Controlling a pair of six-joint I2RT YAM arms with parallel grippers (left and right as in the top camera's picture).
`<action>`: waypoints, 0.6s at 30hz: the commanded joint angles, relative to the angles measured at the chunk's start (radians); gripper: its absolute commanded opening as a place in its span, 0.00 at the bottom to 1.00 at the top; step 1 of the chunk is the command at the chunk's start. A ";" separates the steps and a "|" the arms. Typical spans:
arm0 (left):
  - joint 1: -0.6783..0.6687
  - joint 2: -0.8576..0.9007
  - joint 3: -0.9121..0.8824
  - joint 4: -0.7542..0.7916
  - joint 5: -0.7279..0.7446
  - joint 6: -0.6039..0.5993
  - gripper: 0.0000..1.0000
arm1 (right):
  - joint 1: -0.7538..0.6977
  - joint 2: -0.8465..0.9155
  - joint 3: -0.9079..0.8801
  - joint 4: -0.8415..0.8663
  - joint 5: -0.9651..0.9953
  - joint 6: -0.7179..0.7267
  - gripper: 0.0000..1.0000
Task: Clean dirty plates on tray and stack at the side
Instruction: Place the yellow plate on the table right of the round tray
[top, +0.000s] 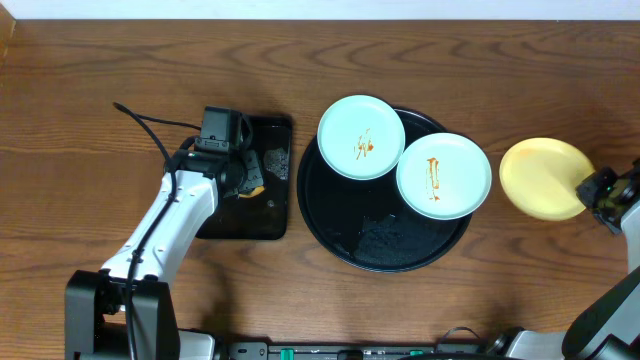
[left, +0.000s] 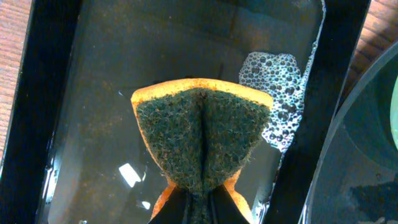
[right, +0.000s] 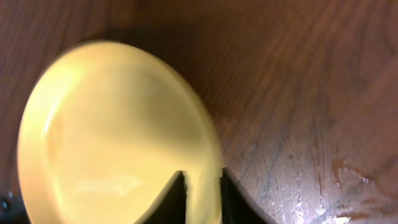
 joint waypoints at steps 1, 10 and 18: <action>0.004 0.001 -0.008 -0.002 -0.004 0.013 0.08 | -0.006 0.002 0.023 0.008 -0.091 0.006 0.30; 0.004 0.001 -0.008 -0.002 -0.004 0.013 0.08 | 0.056 0.002 0.023 -0.068 -0.595 -0.176 0.47; 0.004 0.001 -0.008 -0.002 -0.004 0.013 0.08 | 0.251 0.004 -0.028 -0.137 -0.406 -0.262 0.52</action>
